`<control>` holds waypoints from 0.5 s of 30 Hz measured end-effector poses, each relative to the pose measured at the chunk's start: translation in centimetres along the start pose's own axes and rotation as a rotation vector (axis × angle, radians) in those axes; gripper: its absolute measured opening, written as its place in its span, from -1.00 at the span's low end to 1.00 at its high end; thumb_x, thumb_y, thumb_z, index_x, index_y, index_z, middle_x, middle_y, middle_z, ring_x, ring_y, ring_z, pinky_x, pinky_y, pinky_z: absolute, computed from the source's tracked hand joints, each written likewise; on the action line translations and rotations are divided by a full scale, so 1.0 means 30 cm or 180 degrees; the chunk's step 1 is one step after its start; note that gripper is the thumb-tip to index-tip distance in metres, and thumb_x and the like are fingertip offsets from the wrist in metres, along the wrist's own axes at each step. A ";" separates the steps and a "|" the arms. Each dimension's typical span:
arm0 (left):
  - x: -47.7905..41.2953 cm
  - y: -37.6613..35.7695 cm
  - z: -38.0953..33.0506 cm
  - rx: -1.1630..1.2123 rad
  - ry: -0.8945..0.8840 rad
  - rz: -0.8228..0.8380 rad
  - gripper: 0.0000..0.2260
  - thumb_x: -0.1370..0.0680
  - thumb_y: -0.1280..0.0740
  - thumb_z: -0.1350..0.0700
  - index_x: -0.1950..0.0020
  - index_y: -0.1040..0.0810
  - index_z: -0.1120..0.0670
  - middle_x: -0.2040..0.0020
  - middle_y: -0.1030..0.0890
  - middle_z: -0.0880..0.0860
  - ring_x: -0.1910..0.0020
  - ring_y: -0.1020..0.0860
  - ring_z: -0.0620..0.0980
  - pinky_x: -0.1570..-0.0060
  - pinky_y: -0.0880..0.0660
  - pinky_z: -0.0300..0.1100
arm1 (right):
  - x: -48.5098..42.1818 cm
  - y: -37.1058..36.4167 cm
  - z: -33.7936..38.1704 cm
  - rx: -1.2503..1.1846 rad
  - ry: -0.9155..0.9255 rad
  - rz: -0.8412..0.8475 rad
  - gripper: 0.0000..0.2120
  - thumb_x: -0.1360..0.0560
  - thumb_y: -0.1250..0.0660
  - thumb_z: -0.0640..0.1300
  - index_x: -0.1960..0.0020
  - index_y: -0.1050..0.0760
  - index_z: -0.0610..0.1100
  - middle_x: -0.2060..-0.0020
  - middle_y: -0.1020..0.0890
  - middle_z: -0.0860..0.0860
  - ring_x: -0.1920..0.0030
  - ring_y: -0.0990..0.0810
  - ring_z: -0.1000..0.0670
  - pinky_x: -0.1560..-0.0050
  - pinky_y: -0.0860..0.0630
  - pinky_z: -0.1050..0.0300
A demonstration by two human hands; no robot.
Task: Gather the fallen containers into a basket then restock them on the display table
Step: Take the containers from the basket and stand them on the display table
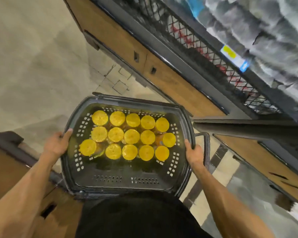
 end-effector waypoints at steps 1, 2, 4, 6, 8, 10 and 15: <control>-0.006 0.037 0.031 0.0077 0.0007 0.0003 -0.36 -0.55 -0.12 -0.38 0.13 -0.58 0.21 0.17 -0.62 0.25 0.15 -0.58 0.24 0.00 -0.52 0.15 | 0.019 -0.010 0.042 0.0039 0.0090 0.0013 0.02 -0.32 -0.12 0.57 -0.36 -0.41 -0.29 -0.24 -0.58 -0.22 -0.23 -0.56 -0.23 -0.26 -0.50 -0.18; -0.013 0.078 0.052 0.0172 0.0005 -0.0013 -0.36 -0.55 -0.13 -0.38 0.14 -0.59 0.21 0.20 -0.62 0.24 0.17 -0.58 0.23 0.02 -0.53 0.14 | 0.083 -0.009 0.134 0.0064 0.0193 0.0002 0.01 -0.32 -0.13 0.56 -0.36 -0.42 -0.28 -0.24 -0.58 -0.22 -0.23 -0.56 -0.23 -0.26 -0.50 -0.17; -0.013 0.168 0.081 0.0292 0.0027 -0.0054 -0.40 -0.59 -0.16 -0.29 0.18 -0.59 0.25 0.20 -0.62 0.27 0.18 -0.57 0.24 0.07 -0.51 0.09 | 0.212 -0.009 0.338 0.0167 0.0348 -0.0055 -0.17 -0.45 -0.20 0.42 -0.34 -0.43 -0.30 -0.22 -0.59 -0.22 -0.22 -0.56 -0.24 -0.23 -0.50 -0.11; -0.023 0.259 0.113 0.0280 -0.0015 -0.0009 -0.43 -0.63 -0.13 -0.22 0.23 -0.57 0.25 0.19 -0.61 0.30 0.18 -0.55 0.22 0.12 -0.44 0.03 | 0.304 -0.039 0.493 0.0360 0.0538 -0.0066 -0.32 -0.56 -0.24 0.25 -0.34 -0.42 -0.33 -0.22 -0.58 -0.23 -0.22 -0.54 -0.25 -0.19 -0.48 -0.04; -0.052 0.361 0.150 0.0300 0.0058 0.0010 -0.44 -0.64 -0.12 -0.21 0.18 -0.57 0.25 0.16 -0.59 0.26 0.16 -0.52 0.18 0.10 -0.41 0.00 | 0.369 -0.087 0.623 0.0411 0.0607 -0.0125 -0.31 -0.57 -0.23 0.23 -0.39 -0.37 -0.35 -0.28 -0.53 -0.26 -0.27 -0.50 -0.27 -0.24 -0.46 -0.08; -0.108 0.479 0.191 0.0427 0.0090 -0.0039 -0.44 -0.64 -0.13 -0.21 0.08 -0.60 0.28 0.11 -0.60 0.27 0.09 -0.56 0.21 0.05 -0.44 0.01 | 0.449 -0.158 0.748 0.0445 0.0705 -0.0107 -0.31 -0.58 -0.23 0.21 -0.40 -0.34 -0.37 -0.28 -0.52 -0.28 -0.27 -0.50 -0.28 -0.21 -0.46 -0.07; -0.283 0.823 0.221 0.0271 -0.0094 -0.0192 -0.43 -0.63 -0.15 -0.22 0.17 -0.57 0.27 0.13 -0.60 0.27 0.08 -0.57 0.24 0.08 -0.47 0.02 | 0.608 -0.336 1.016 0.0252 0.0859 -0.0143 -0.47 -0.59 -0.26 0.15 -0.23 -0.43 -0.33 -0.15 -0.58 -0.25 -0.11 -0.56 -0.25 -0.14 -0.50 -0.13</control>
Point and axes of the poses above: each hand's wrist, its own x-axis away from the middle knuckle, its own y-axis out of the back of the hand, z = x × y, the point moved 4 cm from there along -x, towards the middle knuckle
